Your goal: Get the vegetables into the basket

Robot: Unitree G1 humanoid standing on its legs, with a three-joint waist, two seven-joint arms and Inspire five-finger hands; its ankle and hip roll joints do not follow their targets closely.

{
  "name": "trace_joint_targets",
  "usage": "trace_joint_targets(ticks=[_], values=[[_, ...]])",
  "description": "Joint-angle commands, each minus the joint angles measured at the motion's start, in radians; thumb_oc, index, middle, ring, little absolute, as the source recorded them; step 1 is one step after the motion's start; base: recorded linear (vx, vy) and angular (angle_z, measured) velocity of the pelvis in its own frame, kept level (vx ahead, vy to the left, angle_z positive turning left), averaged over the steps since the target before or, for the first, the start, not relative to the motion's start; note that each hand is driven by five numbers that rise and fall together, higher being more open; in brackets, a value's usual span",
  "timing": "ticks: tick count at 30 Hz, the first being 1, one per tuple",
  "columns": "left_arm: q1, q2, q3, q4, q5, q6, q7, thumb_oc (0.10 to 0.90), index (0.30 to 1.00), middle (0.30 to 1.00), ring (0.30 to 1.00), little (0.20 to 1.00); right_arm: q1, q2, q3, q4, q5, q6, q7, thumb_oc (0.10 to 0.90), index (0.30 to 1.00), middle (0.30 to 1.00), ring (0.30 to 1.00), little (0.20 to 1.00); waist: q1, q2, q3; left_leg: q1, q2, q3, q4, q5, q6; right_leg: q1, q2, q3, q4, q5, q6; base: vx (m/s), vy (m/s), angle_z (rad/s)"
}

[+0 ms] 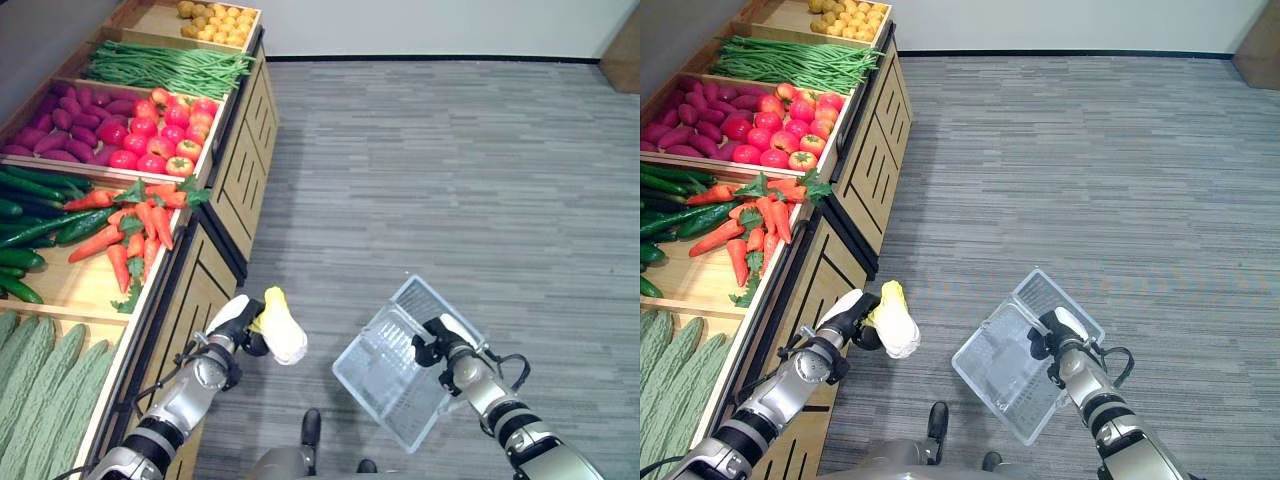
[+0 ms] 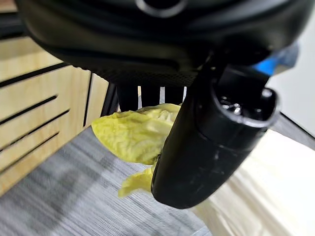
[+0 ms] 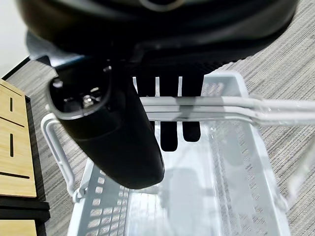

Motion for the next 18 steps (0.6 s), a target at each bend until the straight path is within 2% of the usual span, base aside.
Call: trace_joint_targets(ticks=[1,10,18], values=[[-0.145,0.007,-0.014,-0.054,0.058,-0.05,0.008,0.4,0.3,0.3,0.3,0.3,-0.201,-0.025,0.036,-0.038,-0.016,-0.048,-0.034,0.4,0.3,0.3,0.3,0.3,0.016,-0.014,-0.032,0.116,0.015,0.076,0.001,-0.197,-0.015,-0.051,-0.106,0.003,-0.046,0.06,0.095,0.0,0.0,0.0],[-0.18,-0.059,-0.115,-0.022,0.077,-0.06,-0.026,0.4,0.3,0.3,0.3,0.3,-0.299,0.06,0.106,-0.003,-0.009,-0.054,-0.034,0.4,0.3,0.3,0.3,0.3,0.014,0.016,-0.04,0.118,0.015,0.073,0.001,-0.194,-0.024,-0.045,-0.103,0.0,-0.046,0.053,0.09,0.0,-0.004,0.0],[-0.203,-0.101,-0.147,-0.004,0.072,-0.058,-0.016,0.4,0.3,0.3,0.3,0.3,-0.342,0.107,0.127,-0.028,0.022,-0.054,-0.052,0.4,0.3,0.3,0.3,0.3,0.013,0.029,-0.042,0.12,0.015,0.074,0.001,-0.193,-0.028,-0.041,-0.104,-0.001,-0.046,0.053,0.086,0.0,0.0,0.0]])
